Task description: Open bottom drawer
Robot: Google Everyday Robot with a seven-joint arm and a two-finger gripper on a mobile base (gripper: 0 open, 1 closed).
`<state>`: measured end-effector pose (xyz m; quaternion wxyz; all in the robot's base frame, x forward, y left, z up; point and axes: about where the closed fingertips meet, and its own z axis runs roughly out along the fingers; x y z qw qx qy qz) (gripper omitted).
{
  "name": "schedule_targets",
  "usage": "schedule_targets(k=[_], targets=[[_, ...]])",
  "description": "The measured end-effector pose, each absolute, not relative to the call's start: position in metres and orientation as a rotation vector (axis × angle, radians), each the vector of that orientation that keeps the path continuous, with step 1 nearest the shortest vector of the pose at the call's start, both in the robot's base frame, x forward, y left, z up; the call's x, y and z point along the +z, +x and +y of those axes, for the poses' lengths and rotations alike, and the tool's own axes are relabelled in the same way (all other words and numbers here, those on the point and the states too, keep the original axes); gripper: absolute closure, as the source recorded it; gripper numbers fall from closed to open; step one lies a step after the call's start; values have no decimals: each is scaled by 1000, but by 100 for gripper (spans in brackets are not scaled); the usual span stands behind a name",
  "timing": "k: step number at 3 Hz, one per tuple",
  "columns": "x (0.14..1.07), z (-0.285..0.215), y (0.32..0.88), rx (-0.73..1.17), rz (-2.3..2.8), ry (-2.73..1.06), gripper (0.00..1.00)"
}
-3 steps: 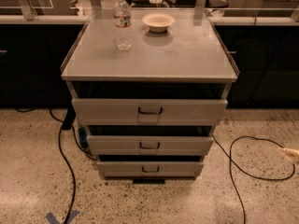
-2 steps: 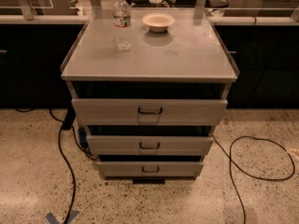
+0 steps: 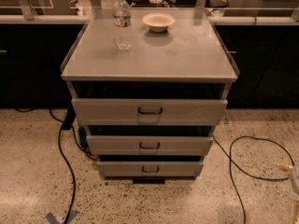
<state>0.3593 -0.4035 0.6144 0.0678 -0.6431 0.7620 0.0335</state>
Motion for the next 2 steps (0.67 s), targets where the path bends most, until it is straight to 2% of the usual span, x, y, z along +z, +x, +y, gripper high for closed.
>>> schedule_targets(k=[2], targets=[[609,-401,352,55,2280,-1915,0]])
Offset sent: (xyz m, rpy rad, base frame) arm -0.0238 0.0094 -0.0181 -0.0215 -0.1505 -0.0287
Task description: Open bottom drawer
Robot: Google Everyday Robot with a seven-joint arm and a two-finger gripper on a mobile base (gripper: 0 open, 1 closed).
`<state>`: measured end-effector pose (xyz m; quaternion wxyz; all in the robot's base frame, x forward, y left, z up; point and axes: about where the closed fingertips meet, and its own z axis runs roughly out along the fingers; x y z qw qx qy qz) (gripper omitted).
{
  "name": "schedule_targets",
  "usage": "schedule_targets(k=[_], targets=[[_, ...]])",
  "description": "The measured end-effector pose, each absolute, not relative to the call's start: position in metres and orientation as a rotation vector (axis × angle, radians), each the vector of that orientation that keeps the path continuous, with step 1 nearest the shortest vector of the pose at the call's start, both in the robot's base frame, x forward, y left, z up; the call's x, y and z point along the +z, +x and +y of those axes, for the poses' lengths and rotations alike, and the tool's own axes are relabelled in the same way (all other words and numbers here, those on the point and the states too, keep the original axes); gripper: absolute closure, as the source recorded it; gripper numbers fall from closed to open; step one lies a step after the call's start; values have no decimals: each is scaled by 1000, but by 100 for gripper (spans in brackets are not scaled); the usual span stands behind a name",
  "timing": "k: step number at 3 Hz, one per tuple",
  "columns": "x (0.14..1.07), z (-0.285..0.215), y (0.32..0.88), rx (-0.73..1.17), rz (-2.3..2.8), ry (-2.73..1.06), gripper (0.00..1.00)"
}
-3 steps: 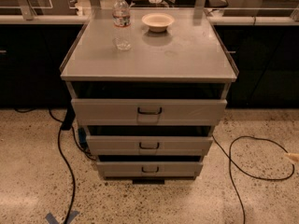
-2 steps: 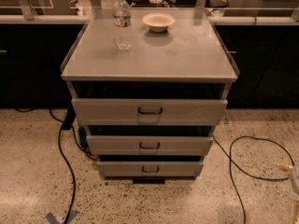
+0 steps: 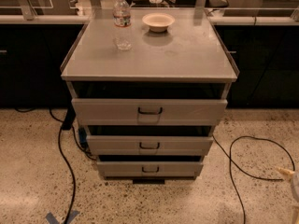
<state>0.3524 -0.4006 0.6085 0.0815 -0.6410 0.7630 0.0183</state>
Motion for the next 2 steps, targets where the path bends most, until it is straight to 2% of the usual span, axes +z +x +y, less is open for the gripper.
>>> schedule_targets(k=[1,2], targets=[[555,-370,334,-42,2217,-1848,0],[555,-370,335,-50,2217,-1849,0]])
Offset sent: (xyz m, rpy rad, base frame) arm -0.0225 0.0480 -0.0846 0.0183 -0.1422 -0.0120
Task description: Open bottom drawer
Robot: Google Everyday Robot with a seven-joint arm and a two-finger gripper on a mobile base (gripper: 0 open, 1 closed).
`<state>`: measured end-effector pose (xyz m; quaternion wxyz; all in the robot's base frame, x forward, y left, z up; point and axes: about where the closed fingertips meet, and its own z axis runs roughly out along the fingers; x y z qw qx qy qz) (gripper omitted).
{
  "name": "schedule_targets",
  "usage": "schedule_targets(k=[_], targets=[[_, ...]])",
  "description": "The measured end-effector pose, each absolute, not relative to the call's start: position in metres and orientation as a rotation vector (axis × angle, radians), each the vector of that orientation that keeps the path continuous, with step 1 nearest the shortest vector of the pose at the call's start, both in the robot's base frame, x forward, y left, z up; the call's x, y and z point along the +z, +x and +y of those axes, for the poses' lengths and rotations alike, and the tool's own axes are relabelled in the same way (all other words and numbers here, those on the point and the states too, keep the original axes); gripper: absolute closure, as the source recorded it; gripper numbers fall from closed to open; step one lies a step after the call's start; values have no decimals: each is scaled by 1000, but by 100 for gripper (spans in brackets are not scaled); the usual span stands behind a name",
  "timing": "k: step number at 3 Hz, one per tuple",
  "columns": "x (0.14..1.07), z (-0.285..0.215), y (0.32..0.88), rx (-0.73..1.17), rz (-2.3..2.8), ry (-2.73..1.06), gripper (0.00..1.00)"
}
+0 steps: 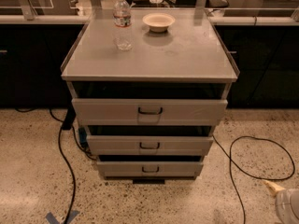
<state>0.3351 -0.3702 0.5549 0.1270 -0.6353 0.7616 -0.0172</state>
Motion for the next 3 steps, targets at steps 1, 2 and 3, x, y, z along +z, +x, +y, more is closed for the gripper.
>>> schedule_targets(k=[1,2,3], targets=[[551,-367,332,-60,2223,-1865,0],[504,-334,330,-95,2204,-1926,0],[504,-334,330,-95,2204,-1926,0]])
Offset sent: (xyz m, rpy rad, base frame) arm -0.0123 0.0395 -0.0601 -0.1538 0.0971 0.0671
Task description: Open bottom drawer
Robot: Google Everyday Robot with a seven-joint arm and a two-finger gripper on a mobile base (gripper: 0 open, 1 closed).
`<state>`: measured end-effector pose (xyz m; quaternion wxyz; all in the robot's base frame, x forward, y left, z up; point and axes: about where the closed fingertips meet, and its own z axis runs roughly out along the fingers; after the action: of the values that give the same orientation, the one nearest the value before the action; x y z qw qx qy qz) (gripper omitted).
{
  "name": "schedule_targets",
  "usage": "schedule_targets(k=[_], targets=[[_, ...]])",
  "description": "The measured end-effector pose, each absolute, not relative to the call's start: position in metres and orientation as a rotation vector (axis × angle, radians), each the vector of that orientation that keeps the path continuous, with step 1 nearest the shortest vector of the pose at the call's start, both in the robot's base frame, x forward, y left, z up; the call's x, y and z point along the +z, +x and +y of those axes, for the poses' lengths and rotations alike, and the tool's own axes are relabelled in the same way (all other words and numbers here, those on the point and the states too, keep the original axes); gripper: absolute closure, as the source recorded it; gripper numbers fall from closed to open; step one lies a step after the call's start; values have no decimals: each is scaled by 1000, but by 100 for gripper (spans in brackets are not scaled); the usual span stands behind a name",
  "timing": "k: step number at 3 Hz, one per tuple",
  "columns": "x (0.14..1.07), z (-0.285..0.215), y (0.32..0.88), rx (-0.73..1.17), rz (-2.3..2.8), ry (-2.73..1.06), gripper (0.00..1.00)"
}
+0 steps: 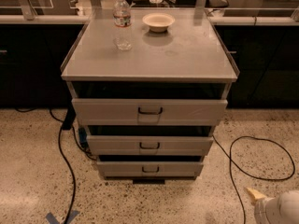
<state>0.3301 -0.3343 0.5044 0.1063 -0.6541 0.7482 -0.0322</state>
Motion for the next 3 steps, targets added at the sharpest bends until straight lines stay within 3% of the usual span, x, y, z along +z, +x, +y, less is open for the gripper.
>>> schedule_targets(k=[3], targets=[[431,-314,335,-54,2212,-1926,0]])
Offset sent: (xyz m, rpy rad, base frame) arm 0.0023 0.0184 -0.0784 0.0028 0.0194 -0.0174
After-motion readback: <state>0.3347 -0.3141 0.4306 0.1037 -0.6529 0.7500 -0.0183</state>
